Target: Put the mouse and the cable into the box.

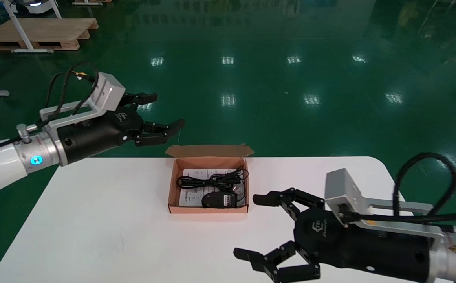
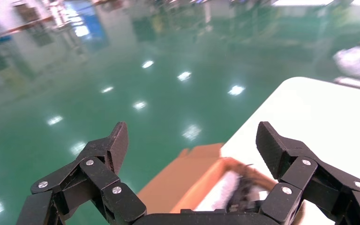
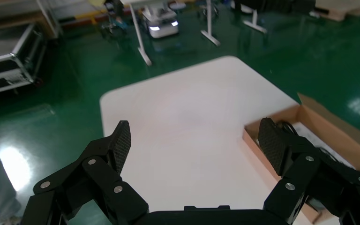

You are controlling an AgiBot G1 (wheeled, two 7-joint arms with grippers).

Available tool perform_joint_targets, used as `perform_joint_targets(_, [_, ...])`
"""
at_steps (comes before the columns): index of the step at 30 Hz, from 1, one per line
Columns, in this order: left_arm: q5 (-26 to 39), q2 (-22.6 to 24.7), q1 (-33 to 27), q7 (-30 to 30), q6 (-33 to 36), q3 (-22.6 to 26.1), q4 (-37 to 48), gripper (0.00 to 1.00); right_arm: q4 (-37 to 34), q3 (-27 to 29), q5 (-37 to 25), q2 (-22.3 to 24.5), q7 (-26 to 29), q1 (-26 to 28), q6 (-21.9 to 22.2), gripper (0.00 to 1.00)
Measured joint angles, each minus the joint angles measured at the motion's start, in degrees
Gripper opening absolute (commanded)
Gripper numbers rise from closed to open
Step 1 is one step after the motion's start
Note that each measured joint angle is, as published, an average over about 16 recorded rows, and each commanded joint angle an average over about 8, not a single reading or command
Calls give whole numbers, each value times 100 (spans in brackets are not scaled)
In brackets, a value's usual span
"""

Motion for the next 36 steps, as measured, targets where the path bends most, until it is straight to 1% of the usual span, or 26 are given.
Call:
perform_joint_targets(7, [-355, -435, 503, -310, 784, -372, -716, 100, 298, 581, 771, 473, -145, -337, -691, 100])
perform_joint_targets(14, [-709, -868, 1003, -619, 1565, -743, -1429, 100, 472, 921, 1225, 751, -231, -535, -1097, 100])
perform_joint_targets(18, [-910, -1115, 1289, -796, 2010, -955, -1836, 100, 509, 994, 1324, 812, -250, -577, -1186, 100])
perform_joint_targets(28, [-1389, -1702, 1968, -1211, 3071, -1458, -2804, 100, 512, 1001, 1343, 822, -255, -582, -1199, 100])
perform_joint_targets(36, [-1609, -1965, 2272, -1384, 3547, -1686, -3237, 100, 516, 1009, 1362, 830, -256, -588, -1210, 100])
